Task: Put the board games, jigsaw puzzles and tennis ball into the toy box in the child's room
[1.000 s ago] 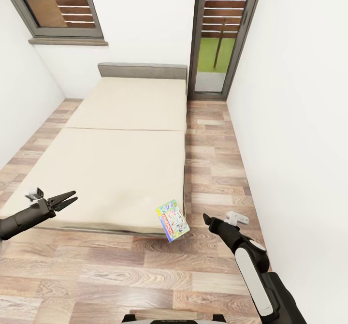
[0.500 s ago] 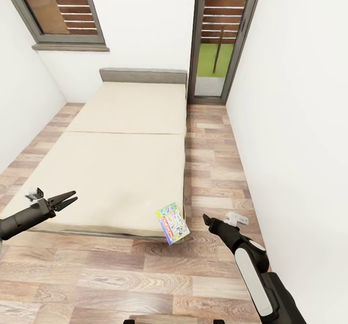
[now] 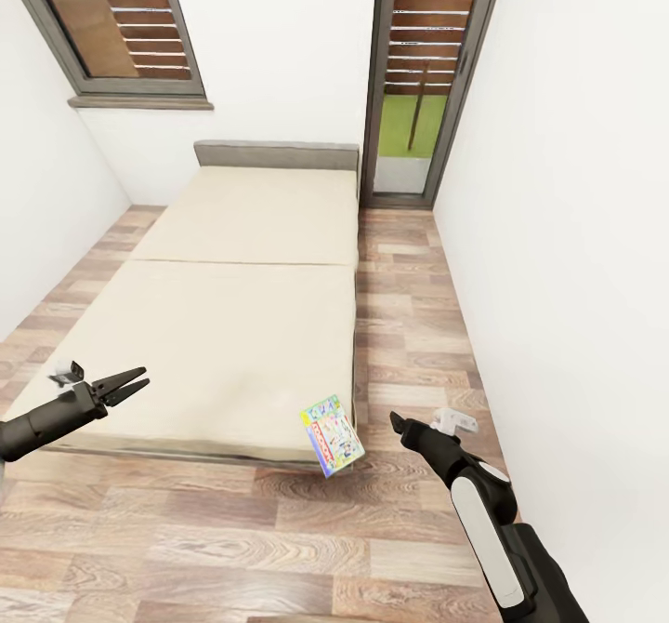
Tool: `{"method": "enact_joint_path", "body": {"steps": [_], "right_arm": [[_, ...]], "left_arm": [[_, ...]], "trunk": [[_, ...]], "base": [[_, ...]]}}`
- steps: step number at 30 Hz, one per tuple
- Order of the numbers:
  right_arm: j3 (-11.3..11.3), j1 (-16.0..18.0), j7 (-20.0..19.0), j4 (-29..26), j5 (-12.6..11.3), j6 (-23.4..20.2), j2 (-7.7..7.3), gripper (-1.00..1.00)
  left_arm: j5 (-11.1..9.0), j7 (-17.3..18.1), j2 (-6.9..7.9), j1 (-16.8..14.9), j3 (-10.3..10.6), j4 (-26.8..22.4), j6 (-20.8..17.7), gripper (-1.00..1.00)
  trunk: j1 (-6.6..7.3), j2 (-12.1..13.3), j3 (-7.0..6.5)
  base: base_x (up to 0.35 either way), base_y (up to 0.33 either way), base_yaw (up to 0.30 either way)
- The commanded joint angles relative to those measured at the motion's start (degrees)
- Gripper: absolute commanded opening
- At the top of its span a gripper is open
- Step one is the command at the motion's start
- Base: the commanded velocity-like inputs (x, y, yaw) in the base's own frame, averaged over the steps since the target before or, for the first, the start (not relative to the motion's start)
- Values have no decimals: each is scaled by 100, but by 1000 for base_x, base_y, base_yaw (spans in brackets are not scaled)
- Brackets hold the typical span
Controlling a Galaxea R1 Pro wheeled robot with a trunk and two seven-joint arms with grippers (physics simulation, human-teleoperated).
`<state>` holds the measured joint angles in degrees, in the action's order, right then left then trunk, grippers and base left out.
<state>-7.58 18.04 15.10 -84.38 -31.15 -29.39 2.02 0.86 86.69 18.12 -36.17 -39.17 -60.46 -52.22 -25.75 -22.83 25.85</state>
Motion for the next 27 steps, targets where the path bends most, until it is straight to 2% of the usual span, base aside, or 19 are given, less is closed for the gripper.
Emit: {"method": "enact_joint_path", "body": {"steps": [1, 27], "right_arm": [[-6, 2, 57, -9, -59, -14, 0, 100], [-7, 1, 63, -6, -60, -5, 0, 100]], "left_arm": [[11, 29, 0, -4, -3, 0, -60, 100], [11, 13, -37, -4, 5, 2, -60, 100]], "trunk": [[-3, -9, -1], [-3, -9, -248]], "base": [[0, 0, 0], [0, 0, 0]]}}
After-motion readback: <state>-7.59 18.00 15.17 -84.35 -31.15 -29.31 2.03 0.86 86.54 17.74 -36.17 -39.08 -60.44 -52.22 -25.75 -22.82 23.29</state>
